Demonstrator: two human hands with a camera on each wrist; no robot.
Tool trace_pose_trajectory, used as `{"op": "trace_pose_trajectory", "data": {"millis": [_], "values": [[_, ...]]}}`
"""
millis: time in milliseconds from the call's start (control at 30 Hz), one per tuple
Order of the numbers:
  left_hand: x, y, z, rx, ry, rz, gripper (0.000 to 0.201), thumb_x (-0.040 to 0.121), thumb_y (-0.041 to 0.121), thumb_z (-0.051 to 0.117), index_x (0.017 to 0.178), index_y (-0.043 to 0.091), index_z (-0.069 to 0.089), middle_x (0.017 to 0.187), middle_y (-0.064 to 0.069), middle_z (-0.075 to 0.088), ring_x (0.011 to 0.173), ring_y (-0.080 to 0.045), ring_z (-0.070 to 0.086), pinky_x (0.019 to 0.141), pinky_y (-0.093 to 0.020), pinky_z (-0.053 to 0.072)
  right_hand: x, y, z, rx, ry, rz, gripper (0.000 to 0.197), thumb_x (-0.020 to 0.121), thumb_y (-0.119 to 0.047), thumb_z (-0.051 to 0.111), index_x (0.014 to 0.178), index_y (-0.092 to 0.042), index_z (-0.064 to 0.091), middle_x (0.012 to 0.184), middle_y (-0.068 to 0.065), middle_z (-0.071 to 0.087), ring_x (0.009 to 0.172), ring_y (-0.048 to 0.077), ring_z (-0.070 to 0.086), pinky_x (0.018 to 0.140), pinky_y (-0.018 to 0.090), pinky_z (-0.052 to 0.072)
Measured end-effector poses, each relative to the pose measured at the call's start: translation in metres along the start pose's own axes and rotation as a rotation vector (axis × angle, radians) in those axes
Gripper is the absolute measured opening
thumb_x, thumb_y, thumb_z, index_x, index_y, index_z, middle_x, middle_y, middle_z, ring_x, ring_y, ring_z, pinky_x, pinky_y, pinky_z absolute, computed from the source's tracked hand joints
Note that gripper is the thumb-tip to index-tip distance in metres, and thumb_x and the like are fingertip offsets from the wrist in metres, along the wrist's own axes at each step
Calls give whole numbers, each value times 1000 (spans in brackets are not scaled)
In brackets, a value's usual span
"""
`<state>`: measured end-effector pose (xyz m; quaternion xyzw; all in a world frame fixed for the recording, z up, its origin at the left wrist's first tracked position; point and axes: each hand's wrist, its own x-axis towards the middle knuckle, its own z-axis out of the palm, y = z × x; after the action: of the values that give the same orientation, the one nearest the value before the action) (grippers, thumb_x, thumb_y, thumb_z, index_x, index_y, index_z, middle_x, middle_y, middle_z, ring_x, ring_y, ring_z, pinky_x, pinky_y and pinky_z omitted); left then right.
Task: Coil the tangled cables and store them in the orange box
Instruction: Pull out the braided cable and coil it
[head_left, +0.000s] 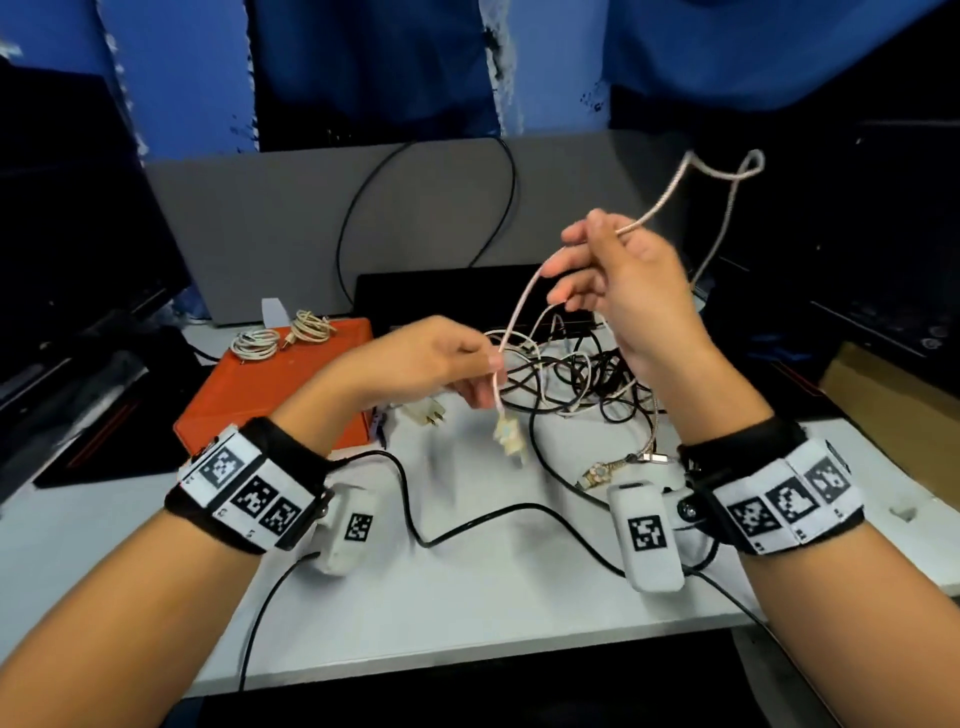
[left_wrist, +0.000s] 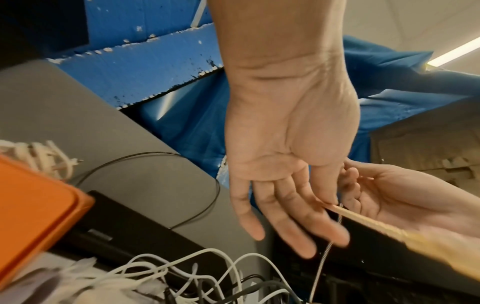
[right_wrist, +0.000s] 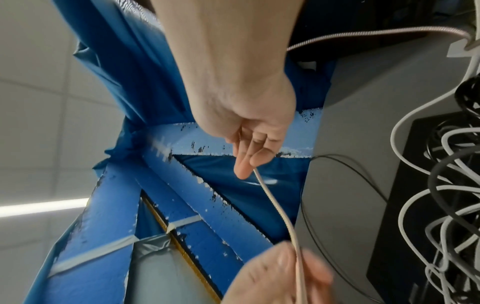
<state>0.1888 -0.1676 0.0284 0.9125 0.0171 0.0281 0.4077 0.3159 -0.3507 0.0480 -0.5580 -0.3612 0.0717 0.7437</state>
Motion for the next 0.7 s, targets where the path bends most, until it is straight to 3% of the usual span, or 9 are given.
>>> {"op": "trace_pose_trajectory", "data": {"millis": [67,133,233,300,333,433,567,633,700], "values": [[-10,-11,-4,-128,93,-10,27,106,19,53,100,-1,70,81,-10,74,79,-24,71,85,-40,57,3,-3,-8,38,61,9,29,113,-29,39,103,-11,60,86,10,77,60,17,67,58,25,52],[-17,-17,-3,-254,214,-2,24,108,17,49,101,5,69,89,-10,74,83,-25,71,87,-44,56,4,-4,-12,58,64,55,29,113,-28,38,105,-11,60,87,9,77,61,18,67,60,27,52],[-20,-17,12,-281,331,-69,27,109,25,46,127,13,62,123,-4,72,108,-17,68,91,-33,54,0,-3,-6,93,8,117,30,113,-28,38,107,-9,60,90,9,77,62,18,67,62,27,53],[-21,-15,25,-243,299,-73,41,107,36,47,145,21,51,136,3,65,121,-9,63,101,-32,51,-3,0,4,142,-52,122,30,113,-28,37,108,-10,60,91,10,76,64,18,67,63,27,53],[-21,-14,28,-228,274,-57,43,107,39,48,147,24,50,136,7,65,122,-7,63,103,-32,50,-5,1,9,170,-81,117,29,113,-27,37,109,-10,60,92,10,76,64,18,67,63,27,53],[-22,-10,30,-238,197,-28,32,106,33,51,135,23,60,121,7,74,112,-7,68,99,-31,48,-7,3,13,259,-117,79,29,113,-26,36,112,-8,60,94,10,76,66,18,67,64,27,54],[-25,-8,27,-398,231,34,16,104,14,56,112,11,69,86,2,74,85,-15,69,85,-29,51,-4,1,10,338,-94,38,29,114,-26,34,116,-8,58,95,9,76,65,17,65,62,26,53],[-30,-5,21,-499,295,78,15,104,10,53,104,6,68,82,-2,72,83,-19,70,81,-28,56,-2,0,6,250,-70,103,33,113,-30,36,123,-6,56,96,11,76,62,18,64,57,27,53],[-36,-3,13,-544,377,110,16,104,10,51,103,4,66,85,-6,72,85,-24,72,82,-29,59,-5,-3,1,-42,-161,264,42,112,-39,39,131,-5,53,93,14,78,60,21,65,53,29,52]]}}
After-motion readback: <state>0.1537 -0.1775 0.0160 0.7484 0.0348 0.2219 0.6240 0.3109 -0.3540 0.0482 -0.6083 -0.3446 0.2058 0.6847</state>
